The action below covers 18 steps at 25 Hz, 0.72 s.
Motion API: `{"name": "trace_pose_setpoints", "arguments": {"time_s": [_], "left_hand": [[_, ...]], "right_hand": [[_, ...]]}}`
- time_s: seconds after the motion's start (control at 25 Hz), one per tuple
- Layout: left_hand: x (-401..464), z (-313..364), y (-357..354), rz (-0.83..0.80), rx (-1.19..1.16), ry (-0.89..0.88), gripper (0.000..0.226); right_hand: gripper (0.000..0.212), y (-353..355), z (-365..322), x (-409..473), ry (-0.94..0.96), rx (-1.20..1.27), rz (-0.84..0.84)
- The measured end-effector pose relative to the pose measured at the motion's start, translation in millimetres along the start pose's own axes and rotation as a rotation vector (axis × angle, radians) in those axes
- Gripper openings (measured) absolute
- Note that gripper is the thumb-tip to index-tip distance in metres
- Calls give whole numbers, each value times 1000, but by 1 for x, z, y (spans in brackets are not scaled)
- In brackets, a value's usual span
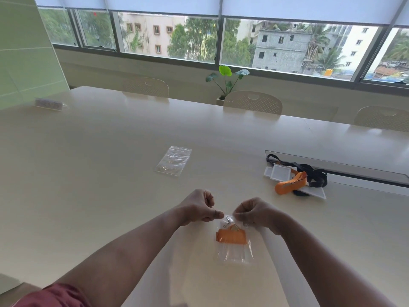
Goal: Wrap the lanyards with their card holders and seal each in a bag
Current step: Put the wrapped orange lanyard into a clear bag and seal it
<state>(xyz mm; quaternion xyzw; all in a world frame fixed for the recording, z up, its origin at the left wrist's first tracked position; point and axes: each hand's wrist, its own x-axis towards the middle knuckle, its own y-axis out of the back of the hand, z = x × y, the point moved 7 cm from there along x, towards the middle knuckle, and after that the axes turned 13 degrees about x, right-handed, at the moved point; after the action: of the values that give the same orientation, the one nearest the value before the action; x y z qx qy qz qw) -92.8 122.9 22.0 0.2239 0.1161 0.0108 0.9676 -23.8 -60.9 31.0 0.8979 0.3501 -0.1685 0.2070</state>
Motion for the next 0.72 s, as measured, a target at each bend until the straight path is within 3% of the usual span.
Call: {"name": "trace_pose_setpoints", "arguments": {"time_s": [0.36,0.6,0.72], "left_hand": [[-9,-2,6,87,3,-12,39],[-13,-6,8,73,-155,9,18],[-16,-9,6,53,-363,63,29]], "right_hand": [[28,7,2,-2,76,155,58],[20,1,4,-4,35,325,-18],[17,-5,0,0,53,478,0]]}}
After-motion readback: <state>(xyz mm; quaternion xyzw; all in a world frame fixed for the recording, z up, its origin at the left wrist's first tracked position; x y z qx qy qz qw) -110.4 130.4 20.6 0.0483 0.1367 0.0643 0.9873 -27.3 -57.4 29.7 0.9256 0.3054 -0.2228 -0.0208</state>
